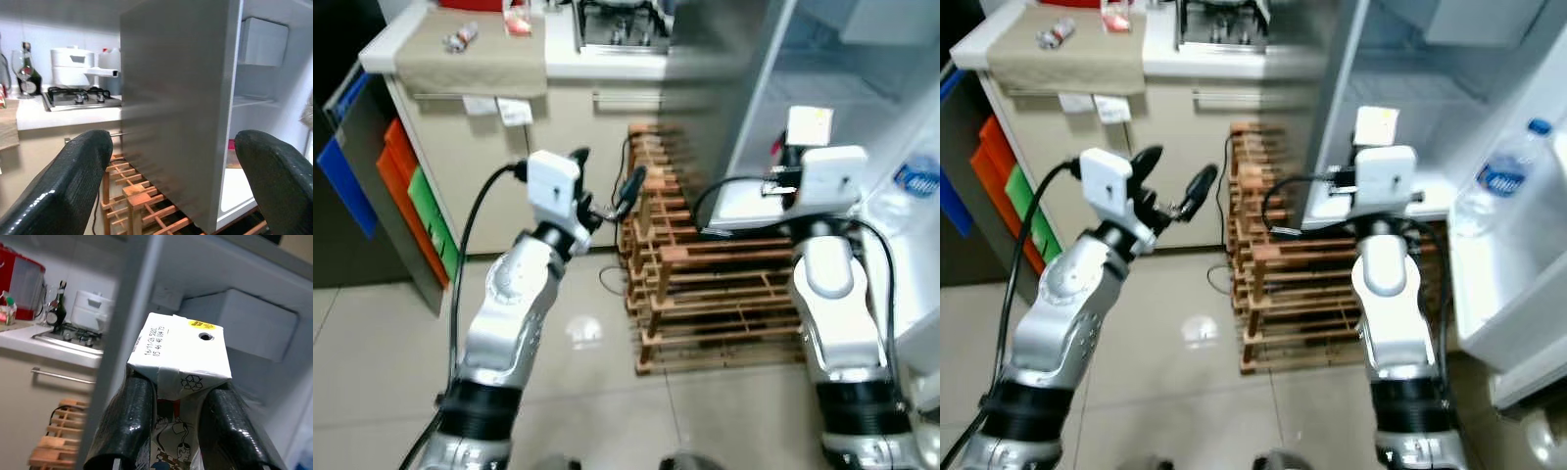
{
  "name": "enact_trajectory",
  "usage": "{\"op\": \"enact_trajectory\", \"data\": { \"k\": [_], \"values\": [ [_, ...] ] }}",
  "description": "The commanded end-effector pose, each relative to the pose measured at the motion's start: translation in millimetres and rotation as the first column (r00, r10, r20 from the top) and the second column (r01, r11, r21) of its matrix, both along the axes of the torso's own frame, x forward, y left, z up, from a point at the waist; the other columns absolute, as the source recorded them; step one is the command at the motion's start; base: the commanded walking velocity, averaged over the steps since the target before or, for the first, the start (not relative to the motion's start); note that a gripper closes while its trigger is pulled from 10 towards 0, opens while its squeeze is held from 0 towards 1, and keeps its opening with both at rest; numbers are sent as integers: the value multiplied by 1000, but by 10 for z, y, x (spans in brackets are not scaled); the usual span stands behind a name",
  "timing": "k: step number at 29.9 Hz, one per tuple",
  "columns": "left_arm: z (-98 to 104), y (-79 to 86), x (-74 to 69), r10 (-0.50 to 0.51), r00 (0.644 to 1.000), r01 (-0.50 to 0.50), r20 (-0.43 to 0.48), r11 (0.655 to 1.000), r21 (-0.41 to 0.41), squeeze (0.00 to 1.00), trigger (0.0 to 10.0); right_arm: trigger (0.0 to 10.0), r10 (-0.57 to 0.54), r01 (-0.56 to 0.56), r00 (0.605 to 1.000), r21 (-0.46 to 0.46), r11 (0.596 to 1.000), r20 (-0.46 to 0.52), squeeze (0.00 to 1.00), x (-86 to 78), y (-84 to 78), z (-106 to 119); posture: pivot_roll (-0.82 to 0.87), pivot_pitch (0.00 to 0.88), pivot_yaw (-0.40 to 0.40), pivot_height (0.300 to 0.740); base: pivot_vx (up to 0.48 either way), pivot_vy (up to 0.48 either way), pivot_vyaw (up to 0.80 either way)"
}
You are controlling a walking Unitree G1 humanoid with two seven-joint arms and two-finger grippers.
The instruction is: Restocking fridge
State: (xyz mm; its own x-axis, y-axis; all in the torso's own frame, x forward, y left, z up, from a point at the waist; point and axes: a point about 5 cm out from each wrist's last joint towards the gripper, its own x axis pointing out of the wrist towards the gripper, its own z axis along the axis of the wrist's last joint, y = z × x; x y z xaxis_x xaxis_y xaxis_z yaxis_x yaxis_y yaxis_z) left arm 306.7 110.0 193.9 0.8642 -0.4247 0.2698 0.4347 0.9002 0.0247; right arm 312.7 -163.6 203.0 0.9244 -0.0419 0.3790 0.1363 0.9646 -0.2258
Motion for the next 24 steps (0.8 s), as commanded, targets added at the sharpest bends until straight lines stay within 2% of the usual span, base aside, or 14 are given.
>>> {"op": "enact_trajectory", "data": {
  "k": [1,7,9,24],
  "values": [
    [26,-77,10,-27,1000,27,8,1000,12,0,10000,10000,-20,20,1000,-13,1000,16,0,-11,-73,37,-75,0,-2,711,0,-458,0],
    [38,-51,40,-10,1000,10,9,1000,3,0,10000,10000,-26,26,1000,-14,1000,16,0,-12,-78,31,-74,0,-1,711,96,-399,0],
    [36,-45,43,-6,1000,6,7,1000,-2,0,10000,10000,-27,28,1000,-15,1000,15,0,-17,-84,27,-75,0,-1,711,274,0,0],
    [15,-52,61,21,1000,-21,-6,1000,-1,0,10000,10000,-31,31,999,-21,999,12,0,-24,-93,16,-79,0,-3,711,0,0,0]
  ]
}}
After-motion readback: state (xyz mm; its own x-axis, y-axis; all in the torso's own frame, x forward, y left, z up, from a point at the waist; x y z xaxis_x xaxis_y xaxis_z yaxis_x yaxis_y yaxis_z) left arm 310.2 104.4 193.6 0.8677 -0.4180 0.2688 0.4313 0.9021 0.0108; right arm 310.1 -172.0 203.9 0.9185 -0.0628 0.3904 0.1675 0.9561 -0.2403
